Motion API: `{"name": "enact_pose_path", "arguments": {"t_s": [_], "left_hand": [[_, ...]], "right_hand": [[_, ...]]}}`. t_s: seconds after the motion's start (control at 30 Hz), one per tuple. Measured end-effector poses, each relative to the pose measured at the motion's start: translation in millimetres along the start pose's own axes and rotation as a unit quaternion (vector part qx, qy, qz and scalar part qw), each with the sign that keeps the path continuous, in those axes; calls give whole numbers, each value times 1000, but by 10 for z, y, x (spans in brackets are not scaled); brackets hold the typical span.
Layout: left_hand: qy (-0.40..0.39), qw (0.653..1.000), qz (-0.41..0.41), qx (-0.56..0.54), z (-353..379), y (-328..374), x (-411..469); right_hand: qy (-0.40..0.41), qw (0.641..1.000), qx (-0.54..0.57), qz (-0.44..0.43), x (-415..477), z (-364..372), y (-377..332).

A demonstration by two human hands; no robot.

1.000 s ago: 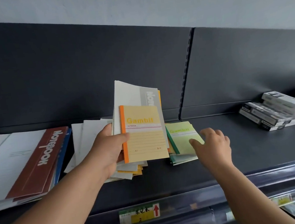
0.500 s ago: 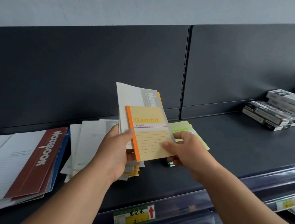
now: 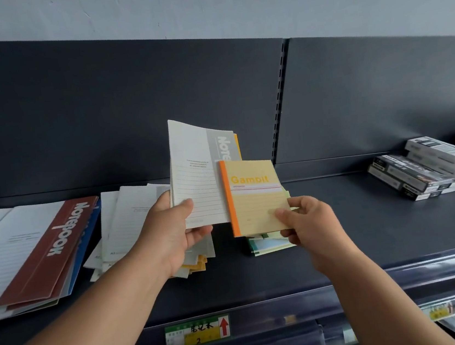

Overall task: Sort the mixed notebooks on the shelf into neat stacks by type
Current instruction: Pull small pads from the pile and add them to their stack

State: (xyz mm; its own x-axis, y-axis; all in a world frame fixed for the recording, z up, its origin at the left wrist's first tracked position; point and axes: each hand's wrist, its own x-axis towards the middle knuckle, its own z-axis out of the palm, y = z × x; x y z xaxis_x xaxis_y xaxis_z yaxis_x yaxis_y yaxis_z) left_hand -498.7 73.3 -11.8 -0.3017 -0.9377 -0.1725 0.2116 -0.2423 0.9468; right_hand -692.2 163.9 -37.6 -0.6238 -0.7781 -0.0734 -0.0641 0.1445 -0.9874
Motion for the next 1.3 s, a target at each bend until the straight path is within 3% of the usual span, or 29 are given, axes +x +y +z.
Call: {"name": "enact_pose_path", "arguments": {"t_s": [0.13, 0.23, 0.33, 0.47, 0.53, 0.6, 0.67, 0.73, 1.03, 1.13, 1.3], "left_hand": [[22, 1000, 10, 5, -61, 15, 20], [34, 999, 8, 12, -88, 23, 18], [40, 999, 12, 20, -114, 30, 16], [45, 998, 15, 30, -145, 31, 9], [45, 998, 17, 30, -157, 27, -3], [46, 998, 19, 33, -169, 15, -17], [49, 998, 22, 37, -181, 5, -30], [55, 997, 25, 38, -222, 13, -51], [164, 976, 33, 139, -606, 88, -52], [195, 942, 61, 267, -787, 72, 37], [216, 827, 72, 513, -1047, 33, 119]], "right_hand": [[50, 998, -38, -8, 130, -157, 21], [79, 986, -147, -11, 245, -193, 83], [85, 949, -303, 3, 290, -183, 141], [102, 906, -409, -28, 229, -99, 145], [104, 916, -379, -83, 182, -6, 58], [59, 953, -276, -107, 110, 139, -84], [-34, 986, -147, -69, 15, 323, -214], [-94, 992, -76, -31, -39, 490, -259], [-136, 986, -95, -22, -3, 994, -112], [-130, 980, -150, -33, 18, 1098, -78], [-112, 958, -256, -58, 47, 1152, -17]]}}
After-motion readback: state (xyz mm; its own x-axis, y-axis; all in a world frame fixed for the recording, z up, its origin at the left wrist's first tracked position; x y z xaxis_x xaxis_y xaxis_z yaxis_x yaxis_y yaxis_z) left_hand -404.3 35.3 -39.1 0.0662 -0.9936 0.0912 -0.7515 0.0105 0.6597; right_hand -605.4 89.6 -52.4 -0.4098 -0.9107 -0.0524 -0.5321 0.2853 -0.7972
